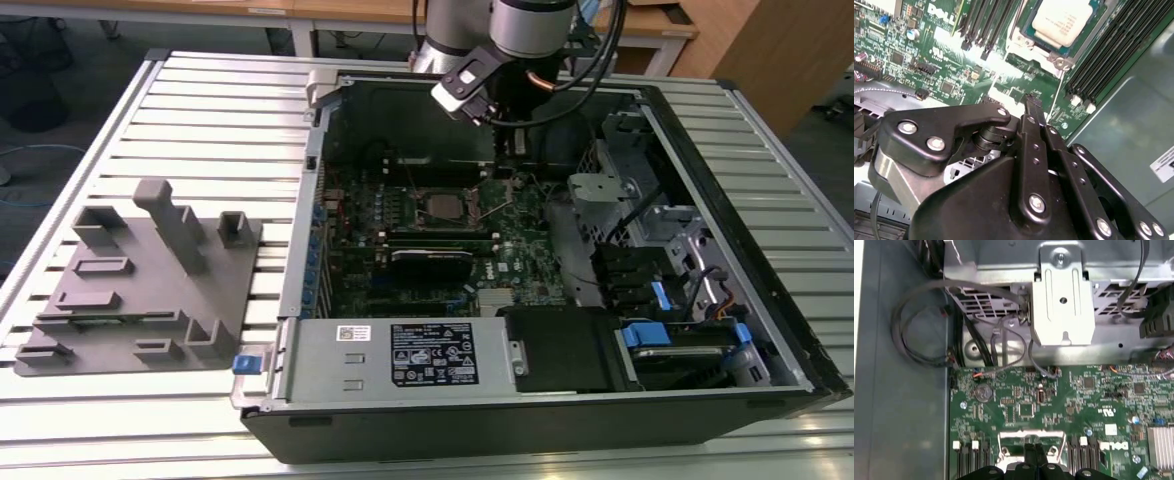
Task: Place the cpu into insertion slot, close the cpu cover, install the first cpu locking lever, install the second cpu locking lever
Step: 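Close the cpu cover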
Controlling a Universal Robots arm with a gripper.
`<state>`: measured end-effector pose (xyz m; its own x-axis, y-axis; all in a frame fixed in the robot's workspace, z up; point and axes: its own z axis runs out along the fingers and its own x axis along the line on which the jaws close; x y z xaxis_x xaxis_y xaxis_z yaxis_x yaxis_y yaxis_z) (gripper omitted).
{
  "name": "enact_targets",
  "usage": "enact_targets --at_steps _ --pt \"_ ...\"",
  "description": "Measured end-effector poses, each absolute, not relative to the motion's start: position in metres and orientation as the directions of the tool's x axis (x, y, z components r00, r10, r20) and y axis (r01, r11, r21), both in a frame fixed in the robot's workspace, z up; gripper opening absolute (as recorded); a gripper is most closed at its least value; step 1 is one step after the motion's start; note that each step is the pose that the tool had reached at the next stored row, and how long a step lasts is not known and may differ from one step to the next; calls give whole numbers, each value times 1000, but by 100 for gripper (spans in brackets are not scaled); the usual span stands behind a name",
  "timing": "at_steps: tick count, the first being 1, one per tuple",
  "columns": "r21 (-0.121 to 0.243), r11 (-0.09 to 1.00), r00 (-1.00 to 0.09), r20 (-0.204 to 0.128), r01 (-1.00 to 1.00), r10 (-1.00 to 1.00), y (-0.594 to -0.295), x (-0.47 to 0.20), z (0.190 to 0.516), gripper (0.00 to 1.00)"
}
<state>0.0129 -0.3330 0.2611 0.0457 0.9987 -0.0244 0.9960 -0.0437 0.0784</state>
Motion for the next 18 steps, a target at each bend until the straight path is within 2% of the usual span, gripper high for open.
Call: enact_targets --at_steps 18 --pt "78 -52 54 -24 996 998 -333 42 261 10"
